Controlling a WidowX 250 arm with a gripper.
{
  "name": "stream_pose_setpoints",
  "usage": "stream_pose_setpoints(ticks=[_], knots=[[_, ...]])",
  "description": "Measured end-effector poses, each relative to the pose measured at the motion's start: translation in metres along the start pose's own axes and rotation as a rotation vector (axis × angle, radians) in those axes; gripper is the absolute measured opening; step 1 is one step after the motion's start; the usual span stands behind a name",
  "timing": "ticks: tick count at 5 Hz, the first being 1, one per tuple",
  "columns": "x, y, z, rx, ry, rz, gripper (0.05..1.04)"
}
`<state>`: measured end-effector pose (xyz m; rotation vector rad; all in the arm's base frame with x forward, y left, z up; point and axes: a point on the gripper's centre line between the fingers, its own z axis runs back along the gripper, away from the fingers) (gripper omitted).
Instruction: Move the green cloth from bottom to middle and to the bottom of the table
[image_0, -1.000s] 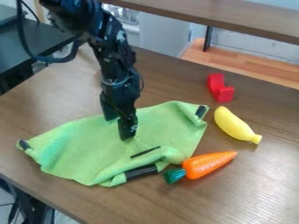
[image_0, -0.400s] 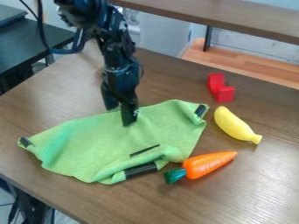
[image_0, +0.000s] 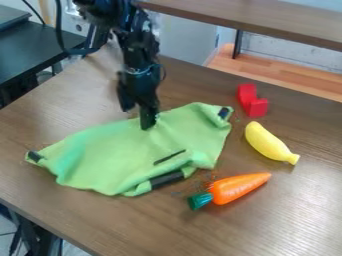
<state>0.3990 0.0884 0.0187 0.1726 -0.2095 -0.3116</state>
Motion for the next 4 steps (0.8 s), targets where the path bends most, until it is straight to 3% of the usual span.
stream_pose_setpoints(ticks=[1,4], knots=[[0.016,0.019,-0.004,0.073,-0.011,0.023,1.001],[0.062,0.069,-0.021,0.096,0.023,0.139,1.001]])
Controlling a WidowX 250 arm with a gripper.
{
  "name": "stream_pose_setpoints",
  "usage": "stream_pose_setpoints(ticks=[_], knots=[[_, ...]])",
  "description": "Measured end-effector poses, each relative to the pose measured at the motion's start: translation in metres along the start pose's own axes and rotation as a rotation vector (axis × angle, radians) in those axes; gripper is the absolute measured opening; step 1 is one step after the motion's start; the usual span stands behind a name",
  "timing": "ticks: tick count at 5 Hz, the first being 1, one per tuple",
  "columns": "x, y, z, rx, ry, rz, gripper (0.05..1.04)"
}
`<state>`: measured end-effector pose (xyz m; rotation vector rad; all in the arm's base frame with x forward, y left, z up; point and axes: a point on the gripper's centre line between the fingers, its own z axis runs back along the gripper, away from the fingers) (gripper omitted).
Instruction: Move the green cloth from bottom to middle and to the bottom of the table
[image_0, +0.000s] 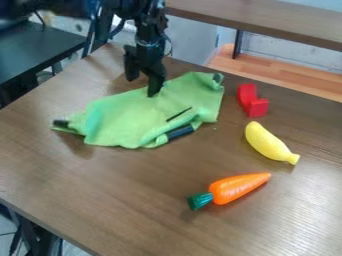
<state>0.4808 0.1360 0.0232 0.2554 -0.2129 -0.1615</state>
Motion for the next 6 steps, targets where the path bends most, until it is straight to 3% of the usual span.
stream_pose_setpoints(ticks=[2,6], knots=[[-0.012,-0.008,-0.001,-0.045,0.025,0.000,1.001],[-0.123,-0.065,0.040,-0.151,0.005,-0.251,1.001]])
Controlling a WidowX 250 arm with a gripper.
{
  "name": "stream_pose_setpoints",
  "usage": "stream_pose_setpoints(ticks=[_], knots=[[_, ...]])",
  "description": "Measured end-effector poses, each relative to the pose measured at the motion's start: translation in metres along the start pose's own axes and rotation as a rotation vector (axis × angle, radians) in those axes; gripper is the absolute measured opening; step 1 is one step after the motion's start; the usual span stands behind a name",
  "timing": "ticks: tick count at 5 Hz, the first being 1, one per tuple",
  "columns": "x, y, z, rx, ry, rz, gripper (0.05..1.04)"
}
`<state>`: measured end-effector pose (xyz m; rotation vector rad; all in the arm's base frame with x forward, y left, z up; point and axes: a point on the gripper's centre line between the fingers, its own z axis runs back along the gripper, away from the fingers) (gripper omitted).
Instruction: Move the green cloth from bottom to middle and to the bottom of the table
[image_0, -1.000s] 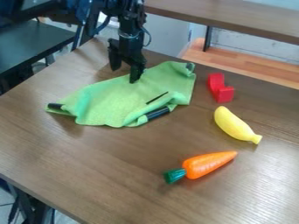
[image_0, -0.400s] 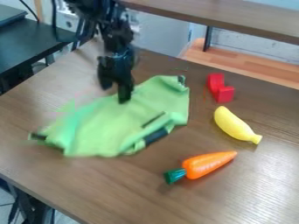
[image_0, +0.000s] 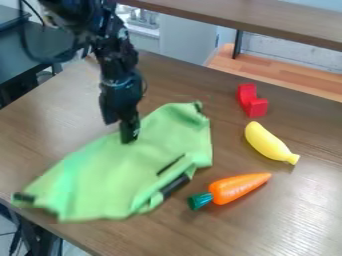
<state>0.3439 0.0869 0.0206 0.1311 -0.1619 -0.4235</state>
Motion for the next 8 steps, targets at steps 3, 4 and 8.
stream_pose_setpoints(ticks=[3,4,8], knots=[[0.024,0.027,-0.010,0.056,0.005,0.074,1.001],[0.042,0.046,-0.015,0.094,0.000,0.112,1.001],[0.106,0.105,-0.029,0.140,-0.005,0.253,1.001]])
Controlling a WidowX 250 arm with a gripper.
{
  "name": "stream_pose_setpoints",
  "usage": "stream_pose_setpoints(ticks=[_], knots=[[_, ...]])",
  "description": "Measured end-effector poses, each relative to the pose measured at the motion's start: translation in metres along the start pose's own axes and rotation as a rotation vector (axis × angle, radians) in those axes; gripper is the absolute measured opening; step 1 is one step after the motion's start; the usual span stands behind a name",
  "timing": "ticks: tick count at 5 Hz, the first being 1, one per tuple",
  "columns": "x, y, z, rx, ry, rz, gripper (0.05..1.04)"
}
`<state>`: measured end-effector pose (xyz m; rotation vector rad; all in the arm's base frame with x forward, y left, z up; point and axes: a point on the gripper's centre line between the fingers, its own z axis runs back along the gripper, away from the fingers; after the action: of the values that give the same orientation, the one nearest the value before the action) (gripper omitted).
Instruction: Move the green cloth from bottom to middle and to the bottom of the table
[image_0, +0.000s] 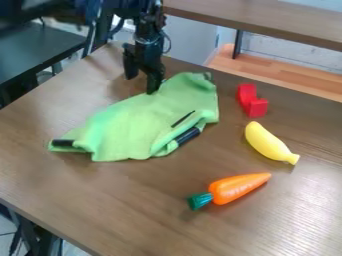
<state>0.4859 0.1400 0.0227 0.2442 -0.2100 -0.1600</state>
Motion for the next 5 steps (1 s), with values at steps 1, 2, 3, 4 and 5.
stream_pose_setpoints(ticks=[1,2,3,4,5], knots=[[0.005,0.004,-0.001,-0.014,0.009,0.024,1.001],[-0.008,-0.004,-0.003,-0.026,0.010,0.010,1.001],[-0.035,-0.021,0.007,-0.041,0.008,-0.055,1.001],[-0.058,-0.034,0.013,-0.050,-0.001,-0.110,1.001],[-0.082,-0.046,0.021,-0.056,-0.018,-0.170,1.001]])
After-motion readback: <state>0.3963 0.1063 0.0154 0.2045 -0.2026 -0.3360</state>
